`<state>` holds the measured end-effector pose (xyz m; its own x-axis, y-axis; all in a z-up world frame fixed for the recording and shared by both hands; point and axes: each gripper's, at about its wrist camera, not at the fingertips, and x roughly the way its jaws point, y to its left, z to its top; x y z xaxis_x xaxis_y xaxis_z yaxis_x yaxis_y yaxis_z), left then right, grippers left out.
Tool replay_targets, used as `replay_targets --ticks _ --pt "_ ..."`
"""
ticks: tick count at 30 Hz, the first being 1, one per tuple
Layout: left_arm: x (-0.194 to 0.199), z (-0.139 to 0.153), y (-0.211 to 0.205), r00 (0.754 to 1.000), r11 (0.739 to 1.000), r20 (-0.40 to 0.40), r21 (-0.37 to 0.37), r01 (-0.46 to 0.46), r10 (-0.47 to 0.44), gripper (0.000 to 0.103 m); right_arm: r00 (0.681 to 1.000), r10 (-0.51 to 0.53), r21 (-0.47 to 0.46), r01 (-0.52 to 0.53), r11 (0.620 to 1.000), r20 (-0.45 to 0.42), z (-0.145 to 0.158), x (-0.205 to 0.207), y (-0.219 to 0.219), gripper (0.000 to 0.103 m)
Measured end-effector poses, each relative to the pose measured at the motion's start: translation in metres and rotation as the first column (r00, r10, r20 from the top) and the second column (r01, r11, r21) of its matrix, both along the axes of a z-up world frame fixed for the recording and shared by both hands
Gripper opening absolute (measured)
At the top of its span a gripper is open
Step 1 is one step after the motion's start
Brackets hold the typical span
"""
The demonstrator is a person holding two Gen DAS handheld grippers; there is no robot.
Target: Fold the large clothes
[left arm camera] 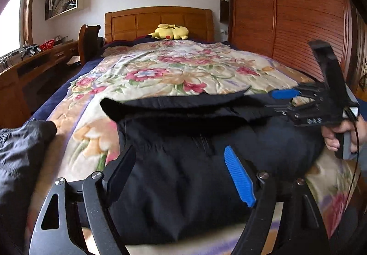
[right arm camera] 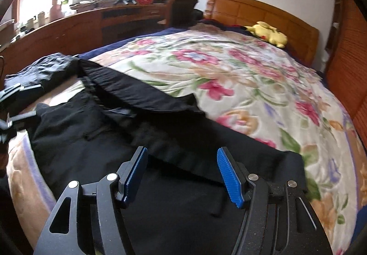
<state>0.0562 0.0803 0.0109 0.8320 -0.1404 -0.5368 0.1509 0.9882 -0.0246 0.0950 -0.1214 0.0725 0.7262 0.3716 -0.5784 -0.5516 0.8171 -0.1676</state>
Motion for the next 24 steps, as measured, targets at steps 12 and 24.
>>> replay_targets --ticks 12,24 --pt "-0.01 -0.024 0.001 1.0 1.0 -0.019 -0.014 -0.002 0.002 0.08 0.999 0.04 -0.115 -0.044 0.992 -0.037 -0.01 0.019 0.032 0.065" --pt "-0.007 -0.024 0.008 1.0 0.999 -0.028 -0.039 0.005 -0.006 0.08 0.997 0.058 -0.282 -0.072 0.957 -0.056 -0.013 0.069 0.076 0.008"
